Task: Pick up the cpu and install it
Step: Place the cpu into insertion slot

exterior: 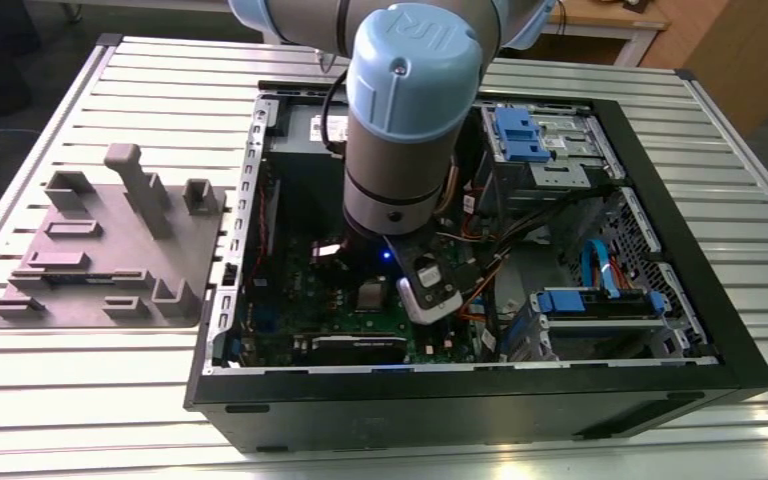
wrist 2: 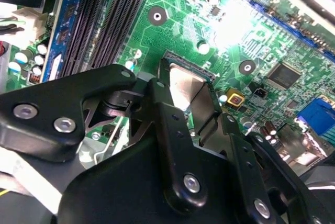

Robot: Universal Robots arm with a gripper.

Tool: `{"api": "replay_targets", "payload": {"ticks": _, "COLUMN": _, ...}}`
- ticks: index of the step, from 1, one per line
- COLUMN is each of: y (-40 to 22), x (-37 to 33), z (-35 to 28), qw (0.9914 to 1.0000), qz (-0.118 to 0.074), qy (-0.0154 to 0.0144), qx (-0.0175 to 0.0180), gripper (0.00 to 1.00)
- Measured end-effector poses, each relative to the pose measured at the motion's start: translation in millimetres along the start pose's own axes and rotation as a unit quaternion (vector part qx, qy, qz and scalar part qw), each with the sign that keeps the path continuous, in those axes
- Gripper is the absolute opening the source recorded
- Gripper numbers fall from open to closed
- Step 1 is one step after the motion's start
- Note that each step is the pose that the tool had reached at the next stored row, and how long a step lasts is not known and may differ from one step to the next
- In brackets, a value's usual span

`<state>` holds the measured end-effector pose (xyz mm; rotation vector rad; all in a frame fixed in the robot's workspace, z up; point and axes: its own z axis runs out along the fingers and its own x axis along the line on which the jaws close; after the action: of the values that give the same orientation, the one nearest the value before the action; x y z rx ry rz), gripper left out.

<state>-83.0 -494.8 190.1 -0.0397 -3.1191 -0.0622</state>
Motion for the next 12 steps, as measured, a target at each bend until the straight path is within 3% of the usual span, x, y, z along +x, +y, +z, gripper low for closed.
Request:
{"api": "replay_targets", "payload": {"ticks": 6, "y": 0.4, "x": 0.4, "z": 0.7, "qw": 0.99999, "qz": 0.0, "qy": 0.0001, "qx": -0.0036, "gripper": 0.41}}
{"api": "replay_targets", "payload": {"ticks": 12, "y": 0.5, "x": 0.3, "z": 1.0, "qw": 0.99999, "qz": 0.0, "qy": -0.0001, "qx": -0.004, "gripper": 0.42}}
